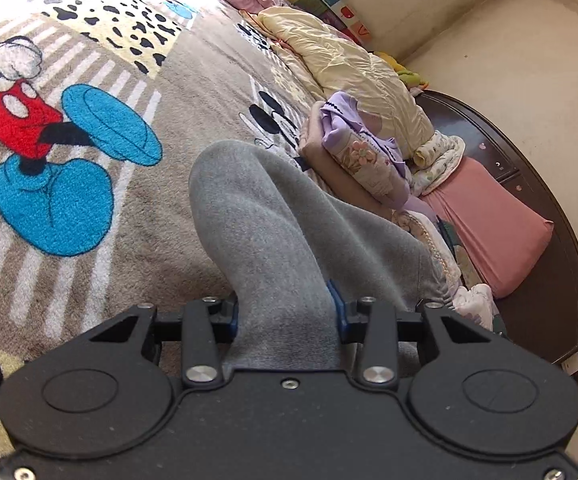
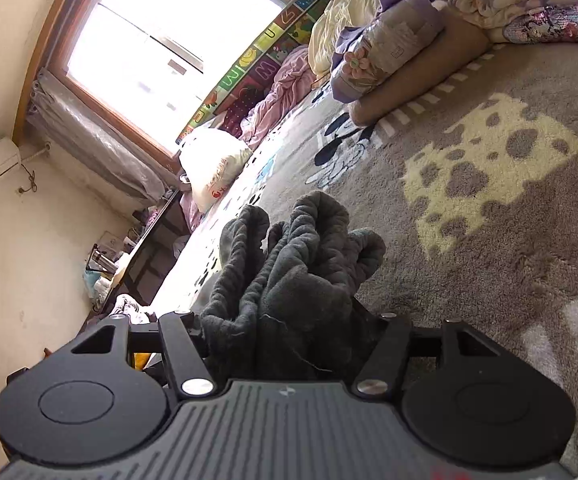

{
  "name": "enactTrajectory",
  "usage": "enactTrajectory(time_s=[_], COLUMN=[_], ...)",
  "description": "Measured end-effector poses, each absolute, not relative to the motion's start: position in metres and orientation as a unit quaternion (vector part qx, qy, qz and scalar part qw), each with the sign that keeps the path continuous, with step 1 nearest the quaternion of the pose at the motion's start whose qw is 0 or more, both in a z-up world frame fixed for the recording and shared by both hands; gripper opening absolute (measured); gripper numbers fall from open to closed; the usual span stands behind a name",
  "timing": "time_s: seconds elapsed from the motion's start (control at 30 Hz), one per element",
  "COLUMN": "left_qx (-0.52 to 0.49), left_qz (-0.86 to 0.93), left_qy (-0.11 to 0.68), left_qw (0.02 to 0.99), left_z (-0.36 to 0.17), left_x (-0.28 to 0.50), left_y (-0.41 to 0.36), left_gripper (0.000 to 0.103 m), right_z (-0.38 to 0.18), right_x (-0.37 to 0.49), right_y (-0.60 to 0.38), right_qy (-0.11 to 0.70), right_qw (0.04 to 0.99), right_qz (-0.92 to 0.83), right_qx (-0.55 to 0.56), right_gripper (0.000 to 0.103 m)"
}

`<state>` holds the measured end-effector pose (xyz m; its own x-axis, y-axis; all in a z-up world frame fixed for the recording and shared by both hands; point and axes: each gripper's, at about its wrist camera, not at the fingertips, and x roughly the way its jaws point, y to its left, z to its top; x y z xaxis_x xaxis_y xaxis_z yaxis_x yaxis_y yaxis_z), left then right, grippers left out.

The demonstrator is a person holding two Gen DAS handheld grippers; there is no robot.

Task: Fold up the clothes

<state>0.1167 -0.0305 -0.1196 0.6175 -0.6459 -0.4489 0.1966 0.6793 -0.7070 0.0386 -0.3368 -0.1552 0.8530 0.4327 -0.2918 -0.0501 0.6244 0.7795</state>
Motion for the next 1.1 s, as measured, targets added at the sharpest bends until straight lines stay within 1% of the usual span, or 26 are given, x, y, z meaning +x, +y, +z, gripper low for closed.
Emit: enactTrajectory(time_s=[0.1, 0.3, 0.4, 0.53, 0.63, 0.87, 0.93, 1.07, 1.1], left_qx=[-0.292, -0.273, -0.264, -0.251, -0.241, -0.25, -0.253, -0.259, -0.261], left_qz=[-0.287, -0.337, -0.361, -0.393, -0.416, -0.429, -0.432, -0.439, -0.45], left_qy=[0.328, 0.323, 0.321, 0.318, 0.316, 0.337, 0.343, 0.356, 0.339], left_qw=[0.851, 0.841, 0.835, 0.826, 0.818, 0.8, 0.794, 0.784, 0.784], left_z=[-0.084, -0.052, -0.036, -0.014, 0.002, -0.012, -0.017, -0.026, -0.024], left_x=[0.126, 0.156, 0.171, 0.191, 0.206, 0.25, 0.262, 0.287, 0.291], left_y=[-0.054, -0.123, -0.158, -0.205, -0.24, -0.296, -0.312, -0.344, -0.351], left_gripper=[0.038, 0.038, 0.038, 0.038, 0.038, 0.038, 0.038, 0.038, 0.038], right_z=[-0.129, -0.08, -0.066, -0.06, -0.069, -0.107, -0.112, -0.103, -0.103], right_x=[0.026, -0.001, -0.017, -0.028, -0.027, 0.011, 0.019, 0.034, 0.039], right_y=[-0.354, -0.408, -0.439, -0.476, -0.51, -0.572, -0.584, -0.606, -0.612], right_qy=[0.178, 0.07, 0.017, -0.025, -0.023, 0.033, 0.023, -0.015, -0.027], right_qw=[0.876, 0.886, 0.884, 0.876, 0.854, 0.799, 0.8, 0.834, 0.839], right_qz=[0.139, 0.121, 0.102, 0.072, 0.036, -0.029, -0.024, -0.013, -0.011], right_qx=[0.425, 0.443, 0.457, 0.477, 0.518, 0.6, 0.599, 0.552, 0.544], right_gripper=[0.061, 0.061, 0.061, 0.061, 0.061, 0.061, 0.061, 0.061, 0.061])
